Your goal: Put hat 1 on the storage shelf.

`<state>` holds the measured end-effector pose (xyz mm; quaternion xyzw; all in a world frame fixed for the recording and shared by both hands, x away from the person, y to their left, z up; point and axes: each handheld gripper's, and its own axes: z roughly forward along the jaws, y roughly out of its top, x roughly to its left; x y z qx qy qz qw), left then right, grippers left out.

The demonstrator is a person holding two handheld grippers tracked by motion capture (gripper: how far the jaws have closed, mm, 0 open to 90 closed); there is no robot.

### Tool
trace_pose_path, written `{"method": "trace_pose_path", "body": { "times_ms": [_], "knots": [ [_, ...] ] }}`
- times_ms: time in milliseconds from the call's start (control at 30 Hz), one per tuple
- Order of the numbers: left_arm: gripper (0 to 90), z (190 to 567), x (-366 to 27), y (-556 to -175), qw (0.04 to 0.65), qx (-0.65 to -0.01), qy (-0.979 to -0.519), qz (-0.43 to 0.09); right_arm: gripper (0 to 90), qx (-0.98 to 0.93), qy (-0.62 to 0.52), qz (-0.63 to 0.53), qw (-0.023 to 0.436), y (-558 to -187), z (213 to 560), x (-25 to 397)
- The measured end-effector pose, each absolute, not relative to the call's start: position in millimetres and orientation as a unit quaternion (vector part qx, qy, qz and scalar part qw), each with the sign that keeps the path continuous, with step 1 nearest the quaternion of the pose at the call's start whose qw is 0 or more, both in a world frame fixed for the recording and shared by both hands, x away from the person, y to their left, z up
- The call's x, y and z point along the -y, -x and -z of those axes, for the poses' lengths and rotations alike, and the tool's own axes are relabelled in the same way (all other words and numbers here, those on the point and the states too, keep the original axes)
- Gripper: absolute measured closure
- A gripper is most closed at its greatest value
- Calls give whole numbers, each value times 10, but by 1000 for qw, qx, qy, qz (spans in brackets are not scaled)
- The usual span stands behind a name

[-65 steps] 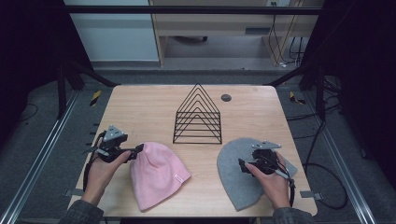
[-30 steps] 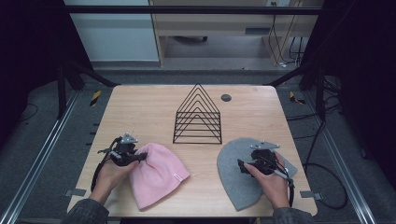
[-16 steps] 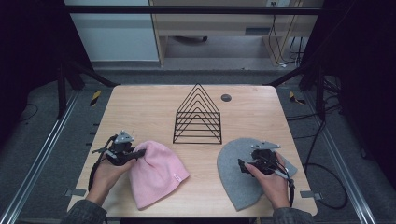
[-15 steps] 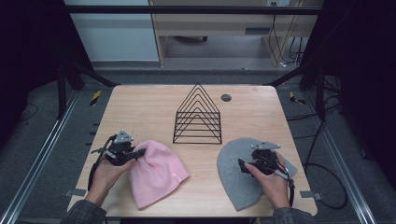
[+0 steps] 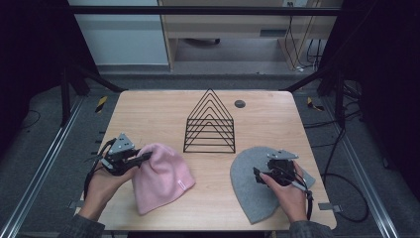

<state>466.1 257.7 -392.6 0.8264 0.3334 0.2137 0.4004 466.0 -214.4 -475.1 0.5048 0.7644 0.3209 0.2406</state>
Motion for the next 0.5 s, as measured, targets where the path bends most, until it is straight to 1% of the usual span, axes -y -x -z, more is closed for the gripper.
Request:
{"method": "trace_pose_path", "body": {
  "times_ms": [233, 333, 500],
  "knots": [
    [761, 3739, -2437, -4594, 402, -298, -840, -211, 161, -764, -502, -324, 242, -4645, 4737, 2137],
    [762, 3609, -2396, -4611, 404, -286, -843, -209, 173, -763, -497, -326, 253, -4632, 4717, 2150],
    [763, 3463, -2367, -4638, 403, -273, -846, -215, 198, -760, -498, -329, 258, -4613, 4697, 2168]
  ]
}}
